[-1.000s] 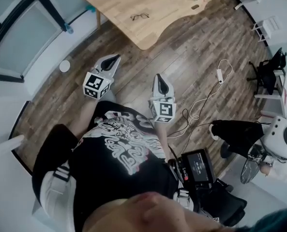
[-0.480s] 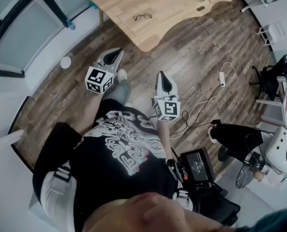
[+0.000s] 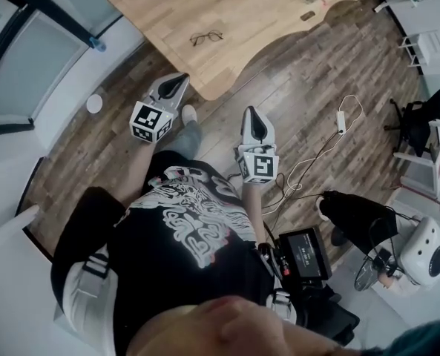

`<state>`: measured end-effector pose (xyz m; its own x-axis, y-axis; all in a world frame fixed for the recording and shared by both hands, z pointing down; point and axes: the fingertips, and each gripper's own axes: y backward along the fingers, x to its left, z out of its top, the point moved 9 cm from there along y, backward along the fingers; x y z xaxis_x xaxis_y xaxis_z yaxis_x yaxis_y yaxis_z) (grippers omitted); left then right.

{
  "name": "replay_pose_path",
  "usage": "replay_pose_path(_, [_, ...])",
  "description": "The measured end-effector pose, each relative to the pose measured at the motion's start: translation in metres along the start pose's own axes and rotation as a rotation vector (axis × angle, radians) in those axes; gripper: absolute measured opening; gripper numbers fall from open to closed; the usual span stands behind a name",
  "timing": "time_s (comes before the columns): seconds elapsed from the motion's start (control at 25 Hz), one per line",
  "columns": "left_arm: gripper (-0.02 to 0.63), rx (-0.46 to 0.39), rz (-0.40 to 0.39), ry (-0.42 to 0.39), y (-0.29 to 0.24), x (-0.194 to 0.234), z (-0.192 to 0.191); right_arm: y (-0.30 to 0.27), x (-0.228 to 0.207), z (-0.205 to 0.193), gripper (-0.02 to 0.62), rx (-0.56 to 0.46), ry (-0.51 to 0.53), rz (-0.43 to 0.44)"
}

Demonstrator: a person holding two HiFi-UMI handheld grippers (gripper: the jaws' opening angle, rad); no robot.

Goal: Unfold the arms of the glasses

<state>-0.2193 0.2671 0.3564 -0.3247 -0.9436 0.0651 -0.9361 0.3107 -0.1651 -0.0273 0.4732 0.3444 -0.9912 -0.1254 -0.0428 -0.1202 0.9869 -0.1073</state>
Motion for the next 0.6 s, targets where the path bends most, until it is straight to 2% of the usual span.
replay_pose_path(0.16, [-0.011,-0.055,-0.05,0.008,-0.042,0.033,0.017,-0.056,-0.029,0.017,-0.002,0.015,0.018,0.023])
replay_pose_path(0.4, [-0.011,-0.008,-0.018,0.047,-0.103,0.092,0.021,-0.133,-0.063,0.033,-0.002,0.044,0.043,0.054])
replay_pose_path(0.6, [-0.011,0.032,-0.009,0.031,-0.135,0.126,0.025,-0.179,-0.078,0.033,-0.002,0.077,0.032,0.066])
